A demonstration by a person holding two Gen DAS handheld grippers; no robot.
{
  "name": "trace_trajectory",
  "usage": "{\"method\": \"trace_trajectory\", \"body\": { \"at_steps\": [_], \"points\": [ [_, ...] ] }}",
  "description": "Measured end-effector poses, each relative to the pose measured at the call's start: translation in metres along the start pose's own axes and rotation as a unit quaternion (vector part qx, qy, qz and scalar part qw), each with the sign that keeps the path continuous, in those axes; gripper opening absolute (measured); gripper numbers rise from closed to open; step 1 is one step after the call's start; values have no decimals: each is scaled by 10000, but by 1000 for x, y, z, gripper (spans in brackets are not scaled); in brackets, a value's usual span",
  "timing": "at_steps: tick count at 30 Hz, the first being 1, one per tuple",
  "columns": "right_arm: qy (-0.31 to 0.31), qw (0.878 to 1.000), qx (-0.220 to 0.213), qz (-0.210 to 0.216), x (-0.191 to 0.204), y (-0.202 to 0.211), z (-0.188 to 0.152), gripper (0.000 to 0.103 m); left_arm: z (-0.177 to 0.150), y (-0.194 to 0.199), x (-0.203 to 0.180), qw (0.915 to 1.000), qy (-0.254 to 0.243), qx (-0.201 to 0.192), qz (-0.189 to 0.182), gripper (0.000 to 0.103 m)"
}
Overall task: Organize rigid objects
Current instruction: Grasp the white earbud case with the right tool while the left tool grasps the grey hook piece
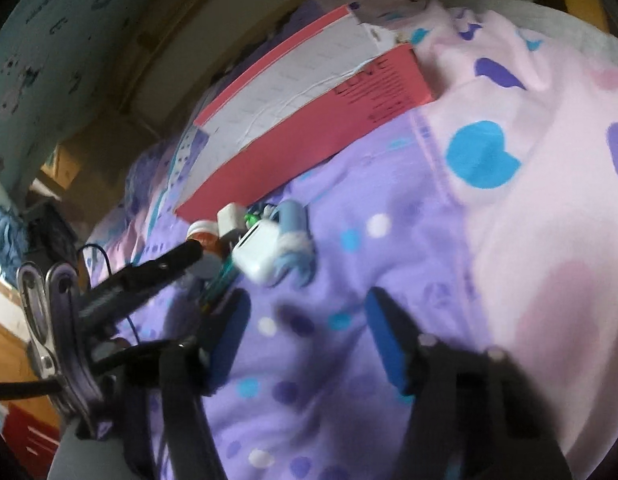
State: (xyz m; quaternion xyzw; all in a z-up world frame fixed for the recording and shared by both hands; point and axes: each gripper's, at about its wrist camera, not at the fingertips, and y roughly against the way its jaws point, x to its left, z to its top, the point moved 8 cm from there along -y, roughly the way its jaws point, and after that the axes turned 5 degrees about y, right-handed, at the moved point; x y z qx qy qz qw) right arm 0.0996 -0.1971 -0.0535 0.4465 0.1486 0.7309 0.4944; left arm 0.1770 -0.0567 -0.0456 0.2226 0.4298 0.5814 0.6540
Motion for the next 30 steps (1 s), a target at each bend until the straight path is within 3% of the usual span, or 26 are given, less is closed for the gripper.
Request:
{"method": "trace_trajectory", "body": {
  "at_steps": [4,11,18,19,20,22,23,25,28,30],
  "points": [
    [269,9994,114,-211,7,-8,-1,63,-2,1,5,9999,88,-33,-93,43],
    [238,9996,147,-33,7,-10,-2,67,-13,42,19,9993,311,-181,-130,43],
    [245,9996,112,-3,3,-6,-2,67,-74,86,35,9999,122,-25,95,44],
    [274,9996,102,-20,2,-3,-3,67,-78,87,36,9999,77,-73,132,49],
    [340,9994,92,-55,4,-2,-3,67,-82,88,36,9998,-17,-146,142,61],
    [633,9978,138,-127,12,-1,-3,66,-84,84,34,9999,-14,-86,-93,71],
    [848,9963,143,-66,19,0,-2,60,-82,81,35,9999,33,-41,-145,74],
    [1441,9896,18,22,41,8,1,59,-79,75,36,9999,112,7,-119,74],
    [2544,9667,-228,-176,76,17,12,59,-79,75,34,9999,96,-12,-105,74],
    [2931,9558,-118,-188,87,8,21,59,-79,75,35,9998,139,-24,-163,74]
  ]
}}
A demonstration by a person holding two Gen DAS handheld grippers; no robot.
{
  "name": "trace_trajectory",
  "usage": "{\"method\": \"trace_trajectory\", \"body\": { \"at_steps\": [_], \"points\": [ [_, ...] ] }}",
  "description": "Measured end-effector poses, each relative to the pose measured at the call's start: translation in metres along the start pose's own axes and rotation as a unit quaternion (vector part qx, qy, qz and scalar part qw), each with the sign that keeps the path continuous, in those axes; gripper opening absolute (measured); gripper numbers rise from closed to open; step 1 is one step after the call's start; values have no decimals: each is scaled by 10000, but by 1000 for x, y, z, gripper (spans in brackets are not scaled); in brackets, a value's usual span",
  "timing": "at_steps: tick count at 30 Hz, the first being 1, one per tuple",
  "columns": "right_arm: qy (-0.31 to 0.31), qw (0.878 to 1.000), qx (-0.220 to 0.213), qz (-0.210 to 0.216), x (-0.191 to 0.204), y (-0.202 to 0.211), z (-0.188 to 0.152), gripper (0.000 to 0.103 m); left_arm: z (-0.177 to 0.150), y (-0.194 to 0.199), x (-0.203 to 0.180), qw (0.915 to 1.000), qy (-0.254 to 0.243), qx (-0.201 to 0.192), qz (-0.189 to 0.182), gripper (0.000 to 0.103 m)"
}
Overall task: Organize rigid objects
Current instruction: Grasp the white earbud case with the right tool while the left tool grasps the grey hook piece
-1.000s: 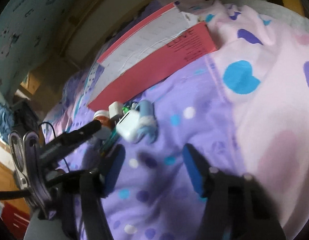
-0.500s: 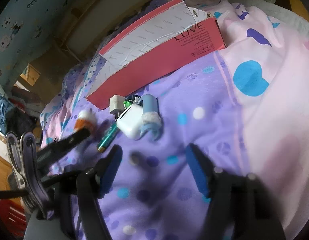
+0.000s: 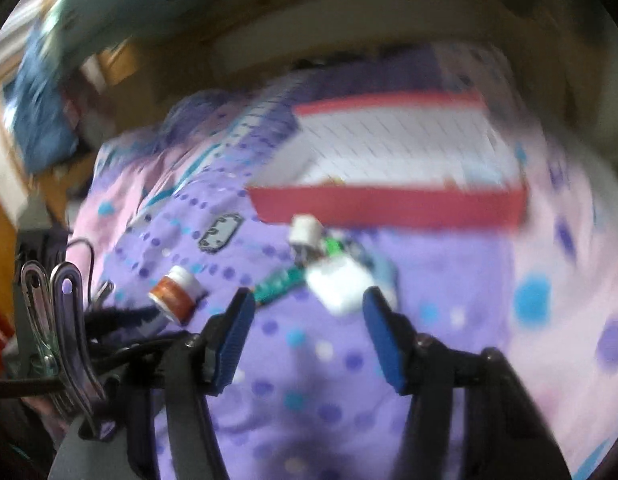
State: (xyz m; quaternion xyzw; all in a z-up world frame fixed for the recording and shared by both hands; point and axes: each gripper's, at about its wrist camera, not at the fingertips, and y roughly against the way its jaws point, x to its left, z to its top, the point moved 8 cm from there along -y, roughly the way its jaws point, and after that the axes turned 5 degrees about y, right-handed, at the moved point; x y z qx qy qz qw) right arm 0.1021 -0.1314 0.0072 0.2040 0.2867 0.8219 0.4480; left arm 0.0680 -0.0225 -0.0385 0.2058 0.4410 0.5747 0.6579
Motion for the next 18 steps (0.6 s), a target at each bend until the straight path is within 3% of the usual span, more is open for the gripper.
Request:
{"method": "trace_trajectory", "body": {
  "at_steps": [6,8,13,18],
  "points": [
    [359,9917,1203,-288,-23,-66,-2,57,3,3,6,9990,320,-54,-315,74],
    [248,9887,1449,-278,-23,-77,-14,45,4,4,8,9984,421,-95,-377,74],
    [93,9935,1119,-194,-18,-61,-19,43,4,6,8,9982,419,-105,-415,74],
    [-251,9979,592,-40,3,-10,-23,43,0,8,4,9996,183,-85,-182,73]
  ]
}}
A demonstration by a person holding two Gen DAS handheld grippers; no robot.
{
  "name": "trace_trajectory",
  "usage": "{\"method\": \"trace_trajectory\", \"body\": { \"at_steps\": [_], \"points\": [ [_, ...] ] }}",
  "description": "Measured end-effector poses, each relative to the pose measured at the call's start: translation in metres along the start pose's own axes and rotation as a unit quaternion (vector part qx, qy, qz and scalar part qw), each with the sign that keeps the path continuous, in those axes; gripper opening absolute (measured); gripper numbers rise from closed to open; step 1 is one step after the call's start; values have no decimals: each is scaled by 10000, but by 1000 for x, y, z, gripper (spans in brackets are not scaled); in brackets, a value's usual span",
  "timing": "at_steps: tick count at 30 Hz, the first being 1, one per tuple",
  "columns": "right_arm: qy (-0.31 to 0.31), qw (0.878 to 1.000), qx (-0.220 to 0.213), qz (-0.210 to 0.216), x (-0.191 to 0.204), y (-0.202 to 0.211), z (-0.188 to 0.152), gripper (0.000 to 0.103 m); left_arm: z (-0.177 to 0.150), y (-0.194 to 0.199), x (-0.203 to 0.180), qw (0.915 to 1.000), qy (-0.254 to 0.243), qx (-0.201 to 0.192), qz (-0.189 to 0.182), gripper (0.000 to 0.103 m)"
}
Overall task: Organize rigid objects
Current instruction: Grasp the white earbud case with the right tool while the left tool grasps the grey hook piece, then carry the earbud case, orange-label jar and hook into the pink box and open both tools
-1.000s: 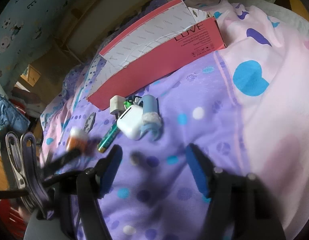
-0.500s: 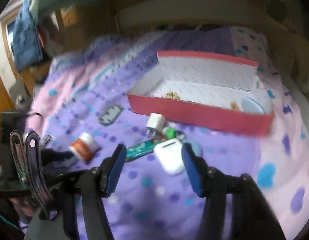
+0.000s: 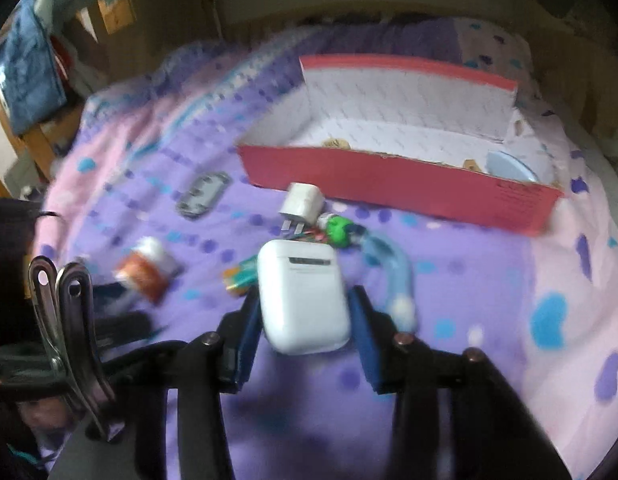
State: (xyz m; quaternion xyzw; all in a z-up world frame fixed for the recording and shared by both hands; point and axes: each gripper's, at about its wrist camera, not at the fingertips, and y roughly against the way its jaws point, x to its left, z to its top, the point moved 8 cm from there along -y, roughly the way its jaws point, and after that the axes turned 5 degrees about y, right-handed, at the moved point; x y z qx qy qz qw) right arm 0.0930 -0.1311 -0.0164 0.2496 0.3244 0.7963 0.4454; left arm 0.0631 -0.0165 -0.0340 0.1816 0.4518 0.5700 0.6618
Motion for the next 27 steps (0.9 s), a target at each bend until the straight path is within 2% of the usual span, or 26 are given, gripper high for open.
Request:
{"method": "trace_trajectory", "body": {
  "at_steps": [3,6,7,10,14,16,18,19,24,27],
  "points": [
    [-410,9990,139,-135,5,14,-26,44,-3,9,3,9989,-145,-67,444,73],
    [-756,9955,522,-245,3,4,-55,44,2,15,13,9939,-293,-80,1059,73],
    [-835,9953,448,-202,1,-2,-63,46,6,18,15,9924,-287,-89,1195,73],
    [-1069,9938,303,0,-4,-2,-63,48,21,21,21,9911,-337,-164,1276,73],
    [-997,9946,267,131,1,-3,-63,62,38,18,37,9873,-295,-255,1543,74],
    [-900,9955,287,77,4,-4,-63,63,40,12,46,9906,-124,-195,1349,76],
    [-865,9958,292,64,5,-4,-63,65,40,-1,55,9933,114,62,1146,74],
    [-866,9958,293,70,6,-5,-63,65,40,-6,57,9939,188,145,1078,63],
    [-886,9957,268,99,5,-5,-62,65,43,-15,44,9953,-112,180,944,61],
    [-898,9956,254,46,4,-4,-63,61,33,-2,30,9952,-283,70,932,61]
  ]
}}
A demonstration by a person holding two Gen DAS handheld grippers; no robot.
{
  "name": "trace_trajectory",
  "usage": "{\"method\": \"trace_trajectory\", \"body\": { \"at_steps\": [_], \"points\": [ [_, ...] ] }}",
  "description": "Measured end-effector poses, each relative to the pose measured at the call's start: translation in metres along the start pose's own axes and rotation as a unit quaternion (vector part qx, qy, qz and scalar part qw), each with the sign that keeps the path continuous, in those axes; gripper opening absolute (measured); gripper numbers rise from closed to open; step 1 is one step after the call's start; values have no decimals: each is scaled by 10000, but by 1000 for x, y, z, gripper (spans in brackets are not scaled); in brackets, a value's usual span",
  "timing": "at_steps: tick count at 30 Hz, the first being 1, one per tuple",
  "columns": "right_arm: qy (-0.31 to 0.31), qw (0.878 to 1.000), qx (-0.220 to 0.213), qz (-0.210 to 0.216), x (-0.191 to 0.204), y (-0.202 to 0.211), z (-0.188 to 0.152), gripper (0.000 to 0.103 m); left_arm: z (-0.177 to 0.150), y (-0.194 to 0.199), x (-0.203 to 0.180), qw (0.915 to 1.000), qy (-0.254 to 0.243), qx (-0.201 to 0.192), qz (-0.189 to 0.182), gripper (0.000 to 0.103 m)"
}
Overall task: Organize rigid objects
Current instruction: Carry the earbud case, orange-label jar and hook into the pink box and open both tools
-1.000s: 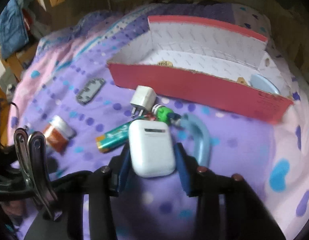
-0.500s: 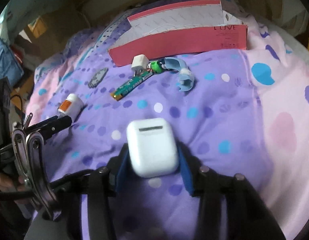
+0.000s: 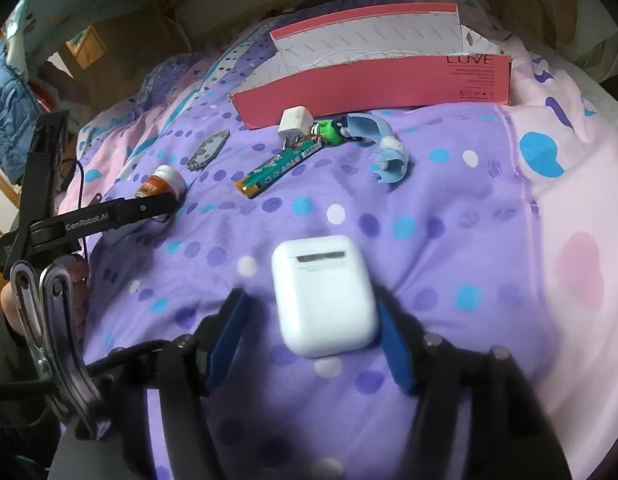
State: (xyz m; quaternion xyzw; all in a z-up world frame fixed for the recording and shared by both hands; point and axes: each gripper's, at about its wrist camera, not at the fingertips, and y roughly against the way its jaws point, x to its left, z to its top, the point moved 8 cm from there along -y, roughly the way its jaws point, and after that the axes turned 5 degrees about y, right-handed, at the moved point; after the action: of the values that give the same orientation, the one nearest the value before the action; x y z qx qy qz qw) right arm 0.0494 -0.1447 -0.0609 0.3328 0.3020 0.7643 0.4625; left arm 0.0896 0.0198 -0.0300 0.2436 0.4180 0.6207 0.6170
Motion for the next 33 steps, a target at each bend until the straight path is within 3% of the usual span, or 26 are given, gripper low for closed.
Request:
{"method": "trace_trajectory", "body": {
  "at_steps": [3,6,8,13,19,21,22,30,33],
  "points": [
    [-82,10000,-36,-31,-4,3,-1,53,-28,17,-11,9997,97,202,-57,61],
    [-160,9999,-51,32,-6,4,-1,52,-56,32,-18,9994,76,298,128,62],
    [-151,9999,-46,17,-6,3,-1,52,-64,39,-25,9992,-42,387,14,64],
    [-152,9999,-45,53,-6,3,0,54,-53,40,-20,9997,-1,250,56,64],
    [-21,10000,-46,-21,-1,2,1,59,-46,14,-14,9998,88,-31,-163,61],
    [29,9999,-86,-109,0,3,0,54,-46,18,-13,9995,136,-146,-260,61],
    [40,9998,-107,-165,-1,4,0,45,-46,18,-13,9994,130,-174,-283,61],
    [12,9991,-373,-186,0,15,1,45,-44,27,-14,9991,105,-323,-262,61],
    [-96,9981,-601,-64,-4,32,7,45,-31,44,-17,9973,241,-402,-572,61]
  ]
}}
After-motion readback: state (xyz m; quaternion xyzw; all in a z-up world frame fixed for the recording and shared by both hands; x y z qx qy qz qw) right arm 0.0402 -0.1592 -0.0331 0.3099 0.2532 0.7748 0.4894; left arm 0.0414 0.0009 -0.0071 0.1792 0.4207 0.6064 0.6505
